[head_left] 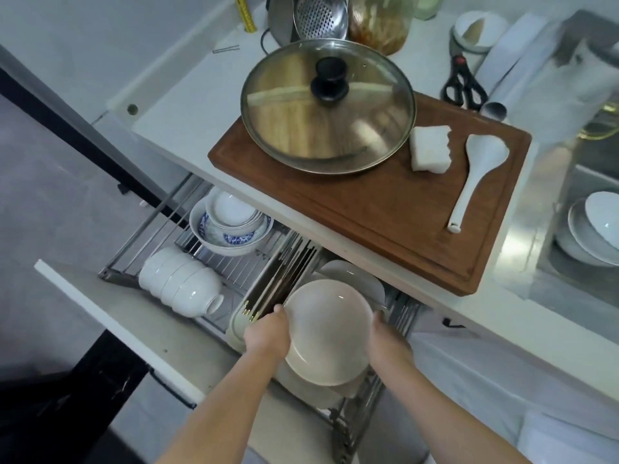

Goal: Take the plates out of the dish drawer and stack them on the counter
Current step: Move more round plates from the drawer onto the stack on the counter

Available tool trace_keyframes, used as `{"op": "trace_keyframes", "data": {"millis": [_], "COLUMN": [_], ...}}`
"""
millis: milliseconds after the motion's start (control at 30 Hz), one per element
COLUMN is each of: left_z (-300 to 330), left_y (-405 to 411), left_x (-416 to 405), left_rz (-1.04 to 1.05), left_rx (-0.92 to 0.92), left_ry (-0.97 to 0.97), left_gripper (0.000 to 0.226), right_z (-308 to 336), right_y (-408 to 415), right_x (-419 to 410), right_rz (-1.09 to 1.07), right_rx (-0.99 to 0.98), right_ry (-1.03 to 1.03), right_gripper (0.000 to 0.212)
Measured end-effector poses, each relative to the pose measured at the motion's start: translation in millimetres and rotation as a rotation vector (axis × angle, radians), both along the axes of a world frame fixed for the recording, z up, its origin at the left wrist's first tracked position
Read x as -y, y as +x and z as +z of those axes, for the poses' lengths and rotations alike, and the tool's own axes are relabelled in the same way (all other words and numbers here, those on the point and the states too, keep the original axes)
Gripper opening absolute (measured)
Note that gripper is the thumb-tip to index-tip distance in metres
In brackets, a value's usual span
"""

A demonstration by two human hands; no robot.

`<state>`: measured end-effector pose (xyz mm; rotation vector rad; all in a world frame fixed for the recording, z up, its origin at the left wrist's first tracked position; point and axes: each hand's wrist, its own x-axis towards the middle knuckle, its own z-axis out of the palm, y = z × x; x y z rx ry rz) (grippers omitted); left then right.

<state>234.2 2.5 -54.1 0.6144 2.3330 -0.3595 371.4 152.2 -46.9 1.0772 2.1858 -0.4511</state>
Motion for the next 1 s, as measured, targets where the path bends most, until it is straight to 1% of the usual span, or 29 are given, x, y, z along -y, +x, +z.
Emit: {"op": "trace_keyframes", "data": {"millis": [100, 133, 200, 300, 400, 533, 633, 667, 733, 833, 933, 1000], "left_z": [28.9, 38.0, 56.2, 90.3, 127.2, 179.9, 215.6, 226.6, 245.5, 269.5, 289.1, 297.9], "left_y": [0.8, 1.2, 0.7, -4.4, -12.4, -22.0, -28.5, -29.6, -28.8, -20.8, -2.6, 13.0], "left_x": [3.6, 5.9, 10.8, 17.3, 21.8, 24.5, 22.6, 19.0, 7.4, -17.8, -52.9, -79.9], "left_rz": [-0.011, -0.013, 0.011, 0.048, 0.072, 0.09, 0.2, 0.204, 0.173, 0.13, 0.091, 0.086], "left_rx": [-0.029, -0.036, -0.04, -0.052, -0.087, -0.168, -0.207, -0.199, -0.203, -0.284, -0.325, -0.304], "left_ry": [0.012, 0.013, 0.025, 0.027, 0.037, 0.071, 0.145, 0.171, 0.209, 0.31, 0.393, 0.479], "left_gripper": [0.049, 0.047, 0.045, 0.046, 0.045, 0.038, 0.024, 0.024, 0.028, 0.032, 0.028, 0.018], "right_z": [25.0, 34.7, 53.4, 82.6, 112.9, 150.1, 179.8, 189.2, 207.0, 229.7, 249.1, 261.7], "right_y": [2.2, 0.6, -1.4, -4.8, -13.1, -23.1, -27.5, -27.8, -25.1, -12.4, 11.6, 34.1], "right_x": [5.1, 6.9, 10.1, 15.1, 18.7, 19.1, 12.6, 8.7, -2.9, -29.6, -64.5, -91.6], "right_rz": [-0.112, -0.122, -0.089, -0.074, -0.029, 0.0, 0.004, -0.009, -0.024, -0.032, -0.056, -0.081], "right_rx": [-0.055, -0.06, -0.069, -0.165, -0.229, -0.362, -0.466, -0.498, -0.539, -0.579, -0.608, -0.615], "right_ry": [-0.066, -0.077, -0.066, -0.069, -0.079, -0.076, -0.047, -0.043, -0.024, 0.036, 0.087, 0.095], "right_gripper": [0.051, 0.051, 0.054, 0.049, 0.048, 0.036, 0.033, 0.031, 0.025, 0.021, 0.016, 0.018]}}
